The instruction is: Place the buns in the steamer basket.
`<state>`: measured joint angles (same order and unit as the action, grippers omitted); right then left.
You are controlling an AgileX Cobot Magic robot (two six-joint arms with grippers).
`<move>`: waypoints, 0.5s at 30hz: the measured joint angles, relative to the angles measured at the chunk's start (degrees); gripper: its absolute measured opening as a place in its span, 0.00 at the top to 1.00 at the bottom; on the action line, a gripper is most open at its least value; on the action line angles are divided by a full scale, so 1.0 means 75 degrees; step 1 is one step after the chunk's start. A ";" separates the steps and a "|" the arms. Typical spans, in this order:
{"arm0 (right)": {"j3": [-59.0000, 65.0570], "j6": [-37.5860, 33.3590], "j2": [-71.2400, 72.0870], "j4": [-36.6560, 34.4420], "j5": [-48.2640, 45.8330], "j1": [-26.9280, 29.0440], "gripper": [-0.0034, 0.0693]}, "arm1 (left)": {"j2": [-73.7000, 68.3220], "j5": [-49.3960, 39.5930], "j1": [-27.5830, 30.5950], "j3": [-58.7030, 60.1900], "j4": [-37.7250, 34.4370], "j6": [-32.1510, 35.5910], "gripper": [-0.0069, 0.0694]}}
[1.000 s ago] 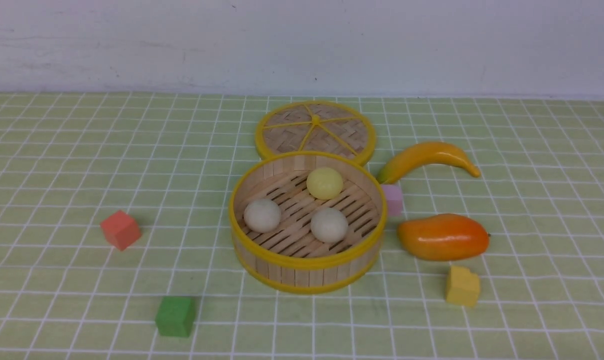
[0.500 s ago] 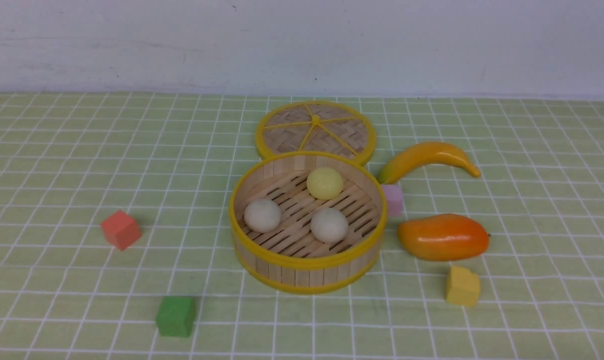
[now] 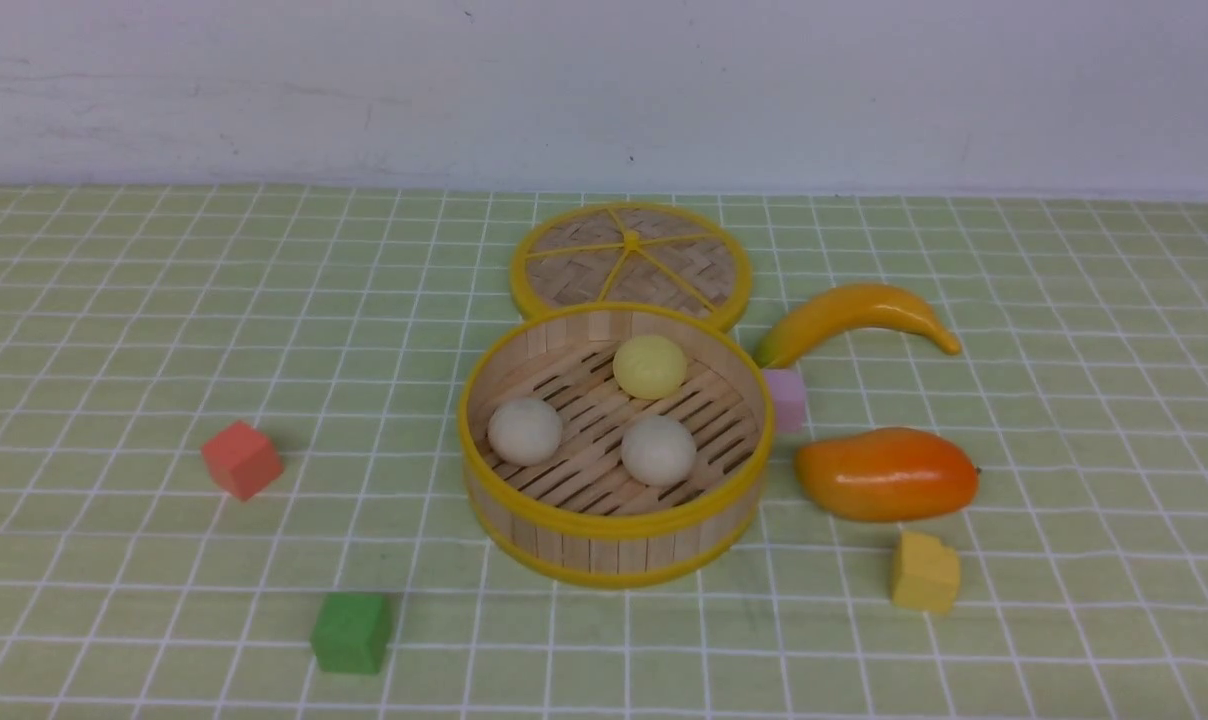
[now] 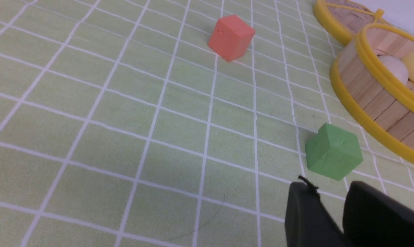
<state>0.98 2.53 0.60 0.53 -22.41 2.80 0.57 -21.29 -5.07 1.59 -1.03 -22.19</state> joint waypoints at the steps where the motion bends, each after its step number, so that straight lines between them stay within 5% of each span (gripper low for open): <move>1: 0.0000 0.0000 0.0000 0.0000 0.0000 0.0000 0.90 | 0.0000 0.0000 0.0000 0.0000 0.0000 0.0000 0.68; 15: 0.0000 0.0000 0.0000 0.0000 0.0000 0.0000 0.88 | 0.0000 0.0000 0.0000 0.0000 0.0000 0.0000 0.67</move>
<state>0.98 2.53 0.60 0.53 -22.41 2.80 0.57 -21.29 -5.07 1.59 -1.03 -22.19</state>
